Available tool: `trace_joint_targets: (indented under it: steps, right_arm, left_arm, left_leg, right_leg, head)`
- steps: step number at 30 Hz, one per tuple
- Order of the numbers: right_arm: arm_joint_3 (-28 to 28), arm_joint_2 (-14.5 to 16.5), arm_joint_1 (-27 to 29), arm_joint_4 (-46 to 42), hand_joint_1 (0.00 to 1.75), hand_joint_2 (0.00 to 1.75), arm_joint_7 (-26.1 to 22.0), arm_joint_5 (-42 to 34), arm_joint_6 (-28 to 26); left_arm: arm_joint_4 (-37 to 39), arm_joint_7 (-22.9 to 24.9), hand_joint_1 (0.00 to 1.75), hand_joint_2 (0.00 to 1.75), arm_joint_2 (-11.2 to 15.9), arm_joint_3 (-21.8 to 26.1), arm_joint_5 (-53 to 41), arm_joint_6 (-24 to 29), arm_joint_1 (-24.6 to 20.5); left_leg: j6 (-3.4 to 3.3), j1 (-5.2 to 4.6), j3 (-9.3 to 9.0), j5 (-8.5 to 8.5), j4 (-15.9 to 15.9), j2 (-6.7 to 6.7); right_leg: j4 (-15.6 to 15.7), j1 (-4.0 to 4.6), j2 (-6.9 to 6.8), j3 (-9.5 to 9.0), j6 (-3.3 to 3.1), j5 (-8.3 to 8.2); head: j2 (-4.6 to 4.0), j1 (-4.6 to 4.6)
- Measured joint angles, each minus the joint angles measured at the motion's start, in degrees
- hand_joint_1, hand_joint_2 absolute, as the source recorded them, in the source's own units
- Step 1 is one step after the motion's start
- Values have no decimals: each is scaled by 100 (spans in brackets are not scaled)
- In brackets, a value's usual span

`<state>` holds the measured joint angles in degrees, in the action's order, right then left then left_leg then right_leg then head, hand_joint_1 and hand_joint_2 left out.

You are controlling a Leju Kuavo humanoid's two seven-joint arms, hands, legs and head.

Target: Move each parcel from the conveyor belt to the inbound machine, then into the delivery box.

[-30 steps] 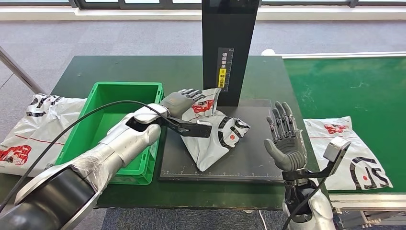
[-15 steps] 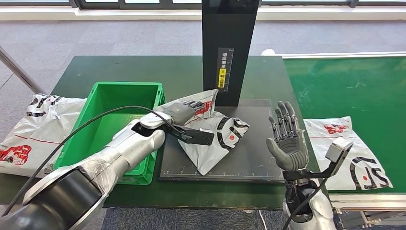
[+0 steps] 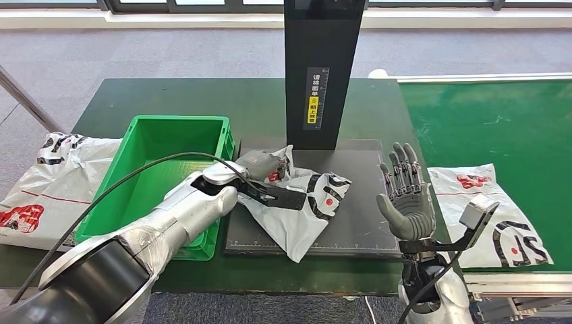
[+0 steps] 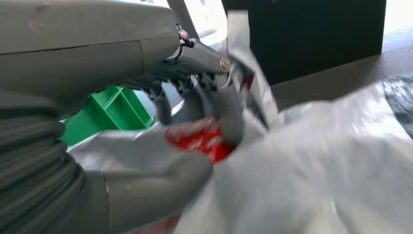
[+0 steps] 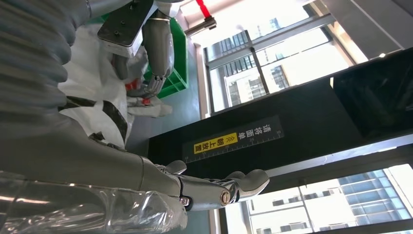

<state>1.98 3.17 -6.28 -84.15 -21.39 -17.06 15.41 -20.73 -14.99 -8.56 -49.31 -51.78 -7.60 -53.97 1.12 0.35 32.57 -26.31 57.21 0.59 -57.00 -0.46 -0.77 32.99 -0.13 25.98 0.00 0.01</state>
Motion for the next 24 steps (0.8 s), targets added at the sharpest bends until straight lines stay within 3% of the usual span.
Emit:
trace_joint_targets:
  steps: [24]
  right_arm:
    - [1, -1, -16, 49, 0, 175, -5, 4, -2]
  left_arm:
    - [22, -75, 175, 175, -7, 0, 147, 219, -6]
  left_leg:
    - [0, 0, 0, 0, 0, 0]
  right_leg:
    - [0, 0, -1, -1, 0, 0]
  head:
    - [0, 1]
